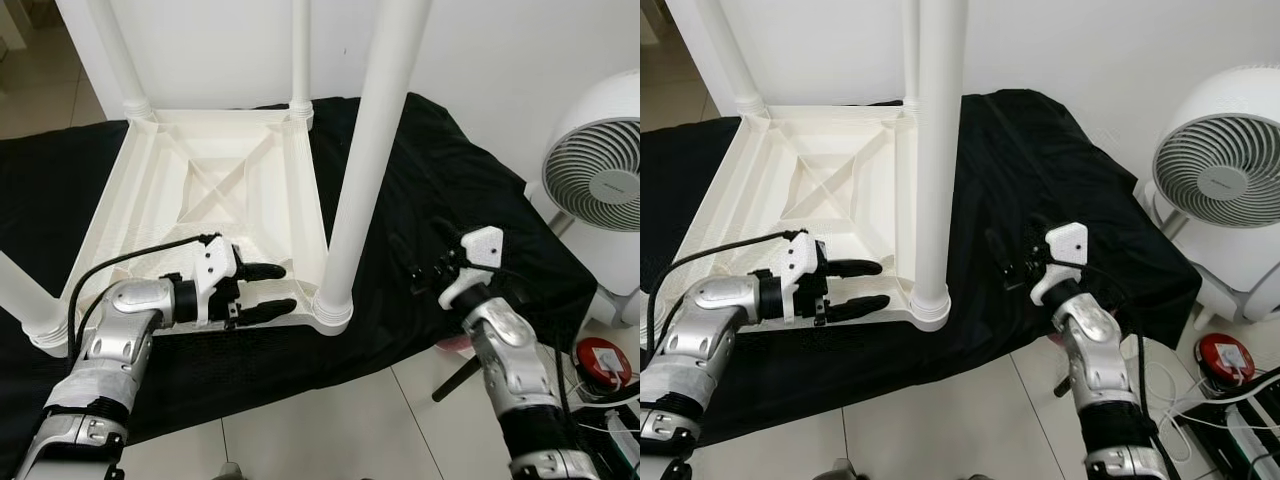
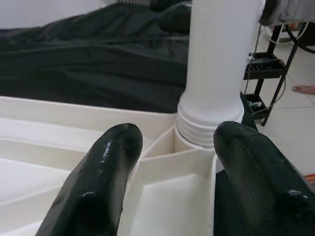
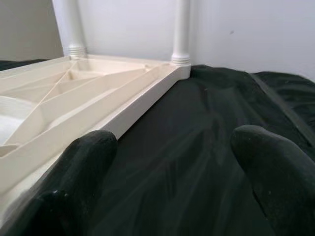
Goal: Building children table
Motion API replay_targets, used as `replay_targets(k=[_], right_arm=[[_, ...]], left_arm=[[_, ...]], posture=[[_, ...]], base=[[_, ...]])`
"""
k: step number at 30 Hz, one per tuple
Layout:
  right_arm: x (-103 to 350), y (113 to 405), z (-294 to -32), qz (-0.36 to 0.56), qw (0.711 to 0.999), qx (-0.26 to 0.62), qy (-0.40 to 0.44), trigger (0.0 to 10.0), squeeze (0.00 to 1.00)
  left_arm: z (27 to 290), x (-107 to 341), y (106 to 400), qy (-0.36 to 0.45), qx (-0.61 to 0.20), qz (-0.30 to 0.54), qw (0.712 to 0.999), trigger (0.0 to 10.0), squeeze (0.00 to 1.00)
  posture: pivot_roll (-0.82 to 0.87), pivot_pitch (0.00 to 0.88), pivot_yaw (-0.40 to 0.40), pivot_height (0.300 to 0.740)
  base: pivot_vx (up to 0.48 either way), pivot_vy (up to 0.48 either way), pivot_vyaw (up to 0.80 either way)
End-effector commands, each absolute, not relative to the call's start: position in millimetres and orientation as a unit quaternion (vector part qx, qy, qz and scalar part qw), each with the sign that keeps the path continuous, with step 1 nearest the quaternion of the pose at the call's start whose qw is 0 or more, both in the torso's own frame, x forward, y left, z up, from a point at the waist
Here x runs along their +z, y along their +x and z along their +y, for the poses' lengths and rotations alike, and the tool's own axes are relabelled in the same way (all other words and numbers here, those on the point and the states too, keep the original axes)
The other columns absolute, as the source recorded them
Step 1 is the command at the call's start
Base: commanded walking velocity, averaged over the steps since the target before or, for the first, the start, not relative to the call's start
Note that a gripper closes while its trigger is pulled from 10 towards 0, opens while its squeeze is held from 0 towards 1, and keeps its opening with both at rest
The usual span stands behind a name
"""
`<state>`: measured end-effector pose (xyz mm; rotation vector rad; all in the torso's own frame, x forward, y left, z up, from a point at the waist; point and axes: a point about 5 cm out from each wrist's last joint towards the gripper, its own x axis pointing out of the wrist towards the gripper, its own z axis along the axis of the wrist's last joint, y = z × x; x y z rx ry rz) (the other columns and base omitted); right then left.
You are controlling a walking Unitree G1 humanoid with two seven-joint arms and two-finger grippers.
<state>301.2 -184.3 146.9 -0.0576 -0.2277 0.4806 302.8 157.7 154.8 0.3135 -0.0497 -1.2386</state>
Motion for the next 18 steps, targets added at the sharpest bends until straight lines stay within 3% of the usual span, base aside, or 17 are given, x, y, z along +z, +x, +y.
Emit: replay_targets(k=[1, 2, 3, 6, 9, 12, 13, 18], right_arm=[[147, 299, -187, -0.109, 0.964, 0.243, -0.024, 10.0, 1.00], [145, 297, -186, -0.100, 0.960, 0.260, -0.030, 10.0, 1.00], [143, 292, -184, -0.082, 0.950, 0.300, -0.038, 10.0, 0.00], [141, 288, -182, -0.070, 0.941, 0.327, -0.042, 10.0, 0.00], [139, 276, -178, -0.031, 0.908, 0.414, -0.062, 10.0, 0.00], [139, 273, -176, -0.020, 0.895, 0.442, -0.065, 10.0, 0.00], [140, 269, -175, -0.010, 0.875, 0.478, -0.074, 10.0, 0.00], [144, 273, -171, -0.008, 0.855, 0.510, -0.091, 10.0, 0.00]], left_arm=[[162, 156, 308, 0.135, -0.511, -0.029, 0.848, 10.0, 0.00], [162, 157, 309, 0.136, -0.503, -0.033, 0.853, 10.0, 0.00], [164, 158, 308, 0.136, -0.487, -0.037, 0.862, 10.0, 0.00], [165, 159, 308, 0.136, -0.475, -0.039, 0.868, 10.0, 0.00], [173, 163, 303, 0.120, -0.439, -0.046, 0.889, 10.0, 0.00], [175, 163, 301, 0.115, -0.430, -0.044, 0.894, 10.0, 0.00], [177, 163, 295, 0.102, -0.421, -0.039, 0.901, 10.0, 0.00], [175, 164, 291, 0.068, -0.394, -0.043, 0.916, 10.0, 0.00]], posture=[[-0.04, 0.068, -0.011, 0.740], [-0.04, 0.067, -0.008, 0.740], [-0.04, 0.062, -0.004, 0.740], [-0.04, 0.062, -0.004, 0.740], [-0.04, 0.053, -0.002, 0.740], [-0.04, 0.045, 0.000, 0.740], [-0.03, 0.033, -0.003, 0.740], [-0.01, 0.022, -0.012, 0.740]], base=[[0.000, 0.000, 0.00], [0.000, 0.000, 0.00], [0.000, 0.000, 0.00], [0.000, 0.000, 0.00], [0.000, 0.000, 0.00], [0.000, 0.000, 0.00], [0.000, 0.000, 0.00], [0.000, 0.000, 0.00]])
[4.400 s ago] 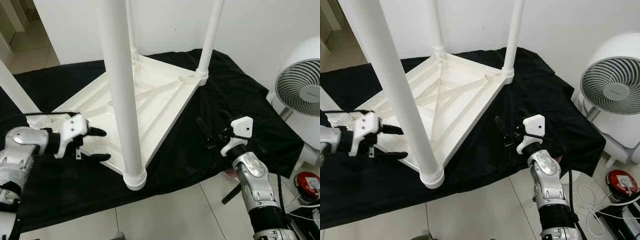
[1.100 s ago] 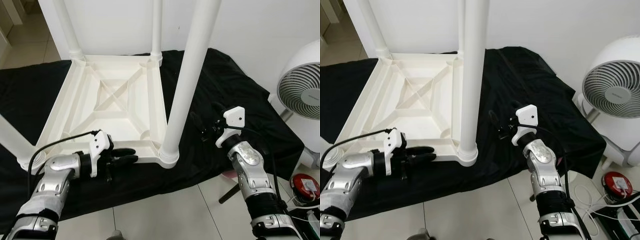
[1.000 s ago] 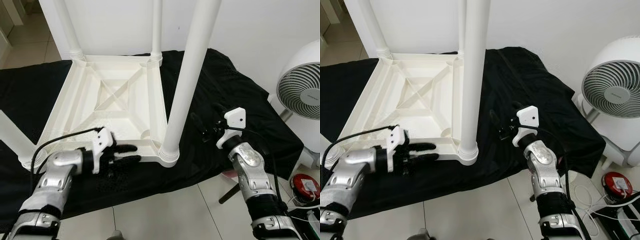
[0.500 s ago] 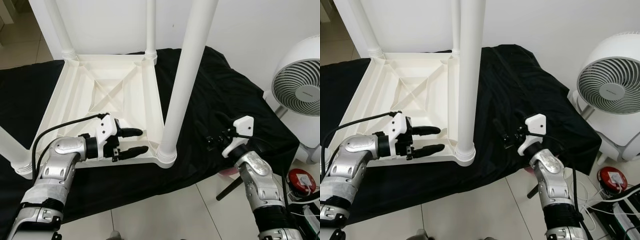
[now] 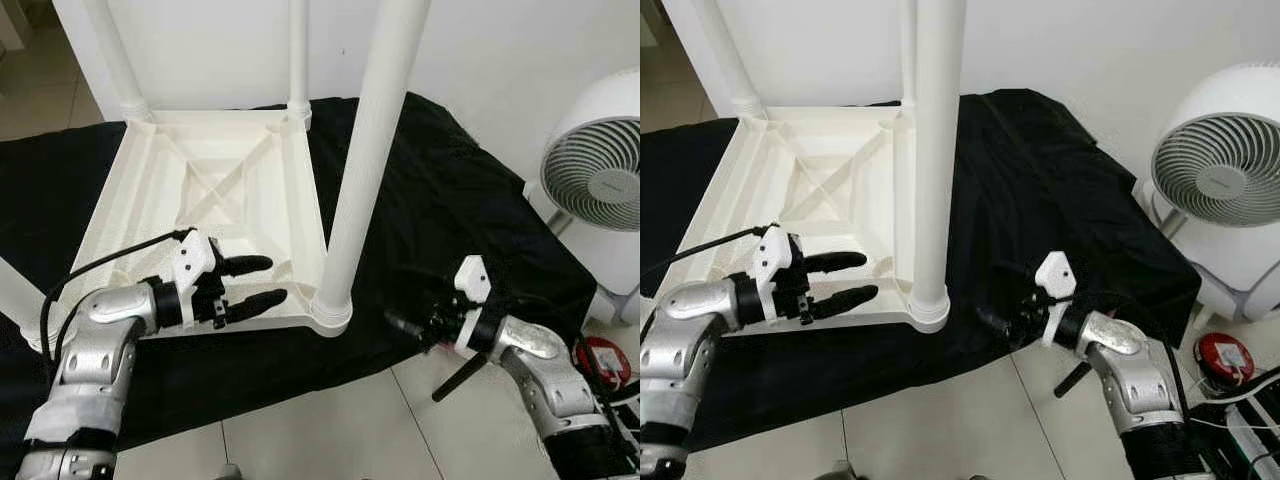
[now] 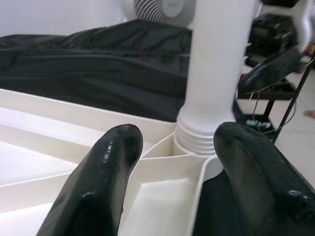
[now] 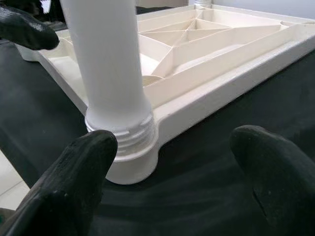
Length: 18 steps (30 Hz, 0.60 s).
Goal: Building children table
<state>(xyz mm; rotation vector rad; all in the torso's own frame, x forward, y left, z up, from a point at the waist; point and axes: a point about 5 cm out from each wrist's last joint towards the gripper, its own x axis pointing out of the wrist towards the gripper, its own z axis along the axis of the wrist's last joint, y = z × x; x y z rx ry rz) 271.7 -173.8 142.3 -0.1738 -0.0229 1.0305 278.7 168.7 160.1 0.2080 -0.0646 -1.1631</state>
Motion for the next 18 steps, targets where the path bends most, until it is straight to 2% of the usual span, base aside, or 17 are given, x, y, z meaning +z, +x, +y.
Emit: replay_targets(k=[1, 5, 18], right_arm=[[144, 273, -171, -0.008, 0.855, 0.510, -0.091, 10.0, 0.00], [148, 284, -163, -0.005, 0.838, 0.537, -0.099, 10.0, 0.00], [148, 306, -134, 0.005, 0.797, 0.597, -0.092, 10.0, 0.00]], left_arm=[[175, 164, 291, 0.068, -0.394, -0.043, 0.916, 10.0, 0.00], [167, 160, 293, 0.051, -0.369, -0.028, 0.928, 10.0, 0.00], [154, 164, 288, 0.076, -0.399, -0.012, 0.914, 10.0, 0.00]], posture=[[-0.01, 0.022, -0.012, 0.740], [0.00, 0.016, -0.023, 0.740], [0.03, 0.053, -0.086, 0.740]], base=[[0.000, 0.000, 0.00], [0.000, 0.000, 0.00], [0.000, 0.000, 0.00]])
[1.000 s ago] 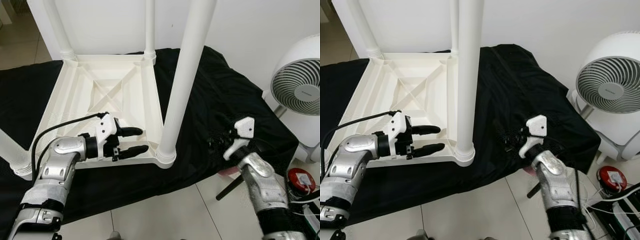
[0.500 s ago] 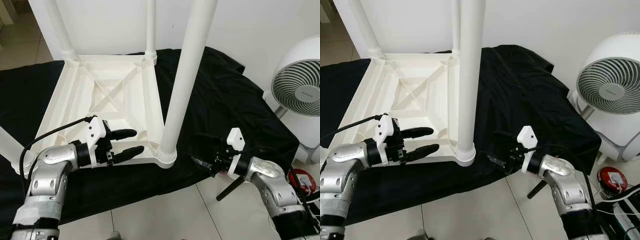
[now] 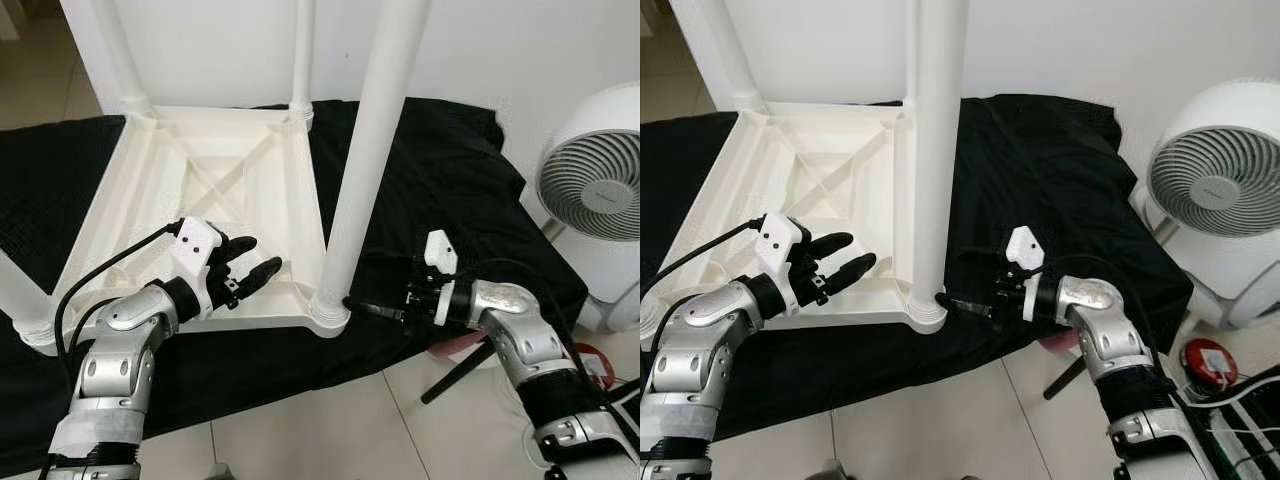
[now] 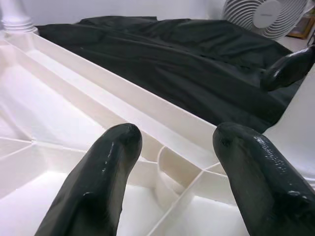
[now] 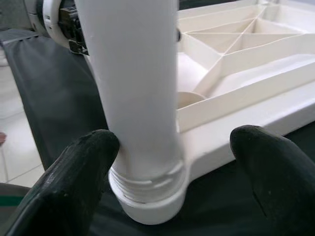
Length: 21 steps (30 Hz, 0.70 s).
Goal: Building children table
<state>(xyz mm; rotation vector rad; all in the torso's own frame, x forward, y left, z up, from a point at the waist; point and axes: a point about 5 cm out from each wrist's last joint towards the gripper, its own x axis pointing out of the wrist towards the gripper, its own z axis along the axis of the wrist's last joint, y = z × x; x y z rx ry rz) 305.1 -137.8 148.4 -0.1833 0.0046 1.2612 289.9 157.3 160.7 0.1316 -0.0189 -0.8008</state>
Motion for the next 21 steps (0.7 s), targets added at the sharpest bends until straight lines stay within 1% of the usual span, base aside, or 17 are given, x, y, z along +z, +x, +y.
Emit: replay_targets(k=[1, 5, 7, 9, 10, 14, 17, 19, 20, 21], right_arm=[[147, 308, -130, 0.006, 0.790, 0.605, -0.094, 10.0, 0.00], [146, 310, -124, 0.013, 0.776, 0.623, -0.097, 10.0, 0.00], [146, 312, -121, 0.014, 0.771, 0.629, -0.095, 10.0, 0.00], [145, 314, -120, 0.013, 0.772, 0.628, -0.096, 10.0, 0.00], [145, 318, -116, 0.010, 0.772, 0.628, -0.096, 10.0, 0.00], [145, 319, -112, 0.007, 0.771, 0.631, -0.093, 10.0, 0.00], [145, 322, -100, -0.002, 0.772, 0.631, -0.080, 10.0, 0.00], [145, 322, -100, -0.002, 0.772, 0.631, -0.080, 10.0, 0.00], [146, 323, -98, -0.008, 0.774, 0.629, -0.078, 10.0, 0.00], [146, 323, -98, -0.008, 0.774, 0.629, -0.078, 10.0, 0.00]], left_arm=[[153, 164, 288, 0.078, -0.399, -0.012, 0.913, 10.0, 0.00], [155, 164, 282, 0.080, -0.397, -0.012, 0.914, 10.0, 0.00], [157, 164, 279, 0.080, -0.381, -0.008, 0.921, 10.0, 0.00], [160, 164, 278, 0.082, -0.371, -0.009, 0.925, 10.0, 0.00], [164, 166, 276, 0.088, -0.354, -0.018, 0.931, 10.0, 0.00], [168, 167, 275, 0.092, -0.340, -0.023, 0.936, 10.0, 0.00], [173, 165, 272, 0.091, -0.327, -0.024, 0.940, 10.0, 0.00], [173, 165, 272, 0.091, -0.327, -0.024, 0.940, 10.0, 0.00], [169, 163, 272, 0.083, -0.329, -0.025, 0.941, 10.0, 0.00], [169, 163, 272, 0.083, -0.329, -0.025, 0.941, 10.0, 0.00]], posture=[[0.04, 0.057, -0.097, 0.740], [0.04, 0.061, -0.108, 0.740], [0.05, 0.061, -0.116, 0.740], [0.06, 0.062, -0.120, 0.740], [0.06, 0.062, -0.122, 0.740], [0.07, 0.065, -0.121, 0.740], [0.06, 0.077, -0.118, 0.740], [0.06, 0.077, -0.118, 0.740], [0.07, 0.074, -0.091, 0.740], [0.07, 0.074, -0.091, 0.740]], base=[[0.000, 0.000, 0.00], [0.000, 0.000, 0.00], [0.000, 0.000, 0.00], [0.000, 0.000, 0.00], [0.000, 0.000, 0.00], [0.000, 0.000, 0.00], [0.000, 0.000, 0.00], [0.000, 0.000, 0.00], [0.000, 0.000, 0.00], [0.000, 0.000, 0.00]])
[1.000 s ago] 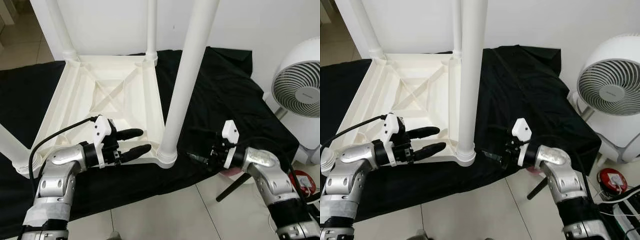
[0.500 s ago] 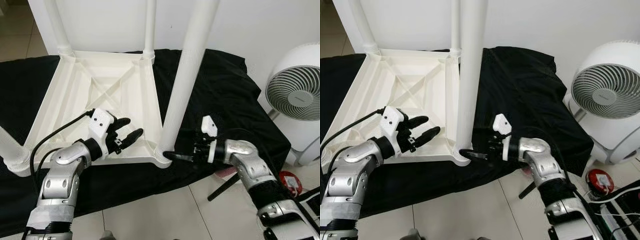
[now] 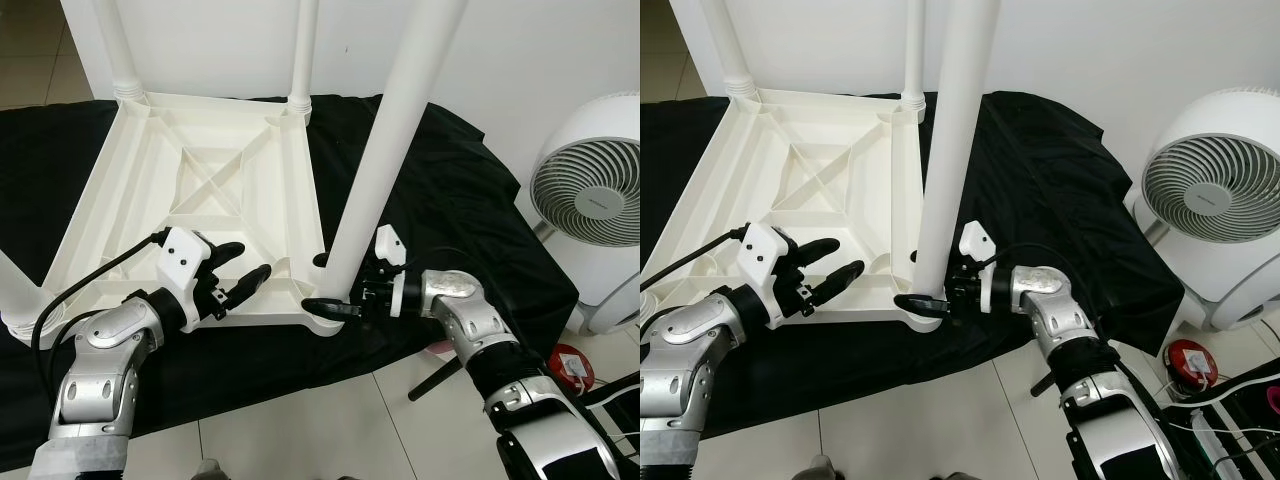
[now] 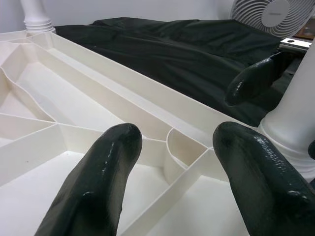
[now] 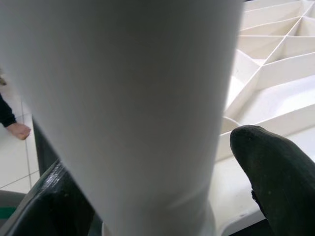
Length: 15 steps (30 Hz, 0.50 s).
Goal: Building children table
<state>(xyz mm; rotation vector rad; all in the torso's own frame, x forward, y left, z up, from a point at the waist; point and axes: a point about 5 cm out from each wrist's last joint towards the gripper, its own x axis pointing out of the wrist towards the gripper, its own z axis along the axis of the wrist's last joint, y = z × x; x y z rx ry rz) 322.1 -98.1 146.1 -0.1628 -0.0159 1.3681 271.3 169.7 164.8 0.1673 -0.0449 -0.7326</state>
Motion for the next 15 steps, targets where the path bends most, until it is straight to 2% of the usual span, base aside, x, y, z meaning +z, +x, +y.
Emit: replay_targets(k=[1, 2, 3, 4, 6, 7, 15], right_arm=[[145, 324, -98, -0.012, 0.775, 0.627, -0.079, 10.0, 0.00], [143, 326, -99, -0.014, 0.784, 0.615, -0.080, 7.9, 0.00], [143, 326, -99, -0.014, 0.784, 0.615, -0.080, 7.9, 0.00], [143, 326, -100, -0.015, 0.792, 0.607, -0.062, 2.7, 0.00], [143, 326, -100, -0.015, 0.792, 0.607, -0.062, 2.7, 0.00], [141, 327, -101, -0.016, 0.798, 0.599, -0.060, 0.0, 0.00], [140, 328, -108, -0.022, 0.812, 0.580, -0.059, 0.0, 0.00]], left_arm=[[163, 159, 273, 0.080, -0.332, -0.024, 0.940, 10.0, 0.00], [156, 155, 271, 0.076, -0.343, -0.023, 0.936, 10.0, 0.00], [156, 155, 271, 0.076, -0.343, -0.023, 0.936, 10.0, 0.00], [150, 150, 269, 0.069, -0.364, -0.013, 0.929, 10.0, 0.00], [150, 150, 269, 0.069, -0.364, -0.013, 0.929, 10.0, 0.00], [147, 150, 268, 0.064, -0.374, -0.015, 0.925, 10.0, 0.00], [141, 155, 277, 0.046, -0.391, -0.016, 0.919, 10.0, 0.00]], posture=[[0.06, 0.072, -0.076, 0.740], [0.06, 0.054, -0.072, 0.740], [0.06, 0.054, -0.072, 0.740], [0.07, 0.053, -0.063, 0.740], [0.07, 0.053, -0.063, 0.740], [0.06, 0.046, -0.054, 0.740], [0.02, 0.011, -0.045, 0.740]], base=[[0.000, 0.000, 0.00], [0.000, 0.000, 0.00], [0.000, 0.000, 0.00], [0.000, 0.000, 0.00], [0.000, 0.000, 0.00], [0.000, 0.000, 0.00], [0.000, 0.000, 0.00]])
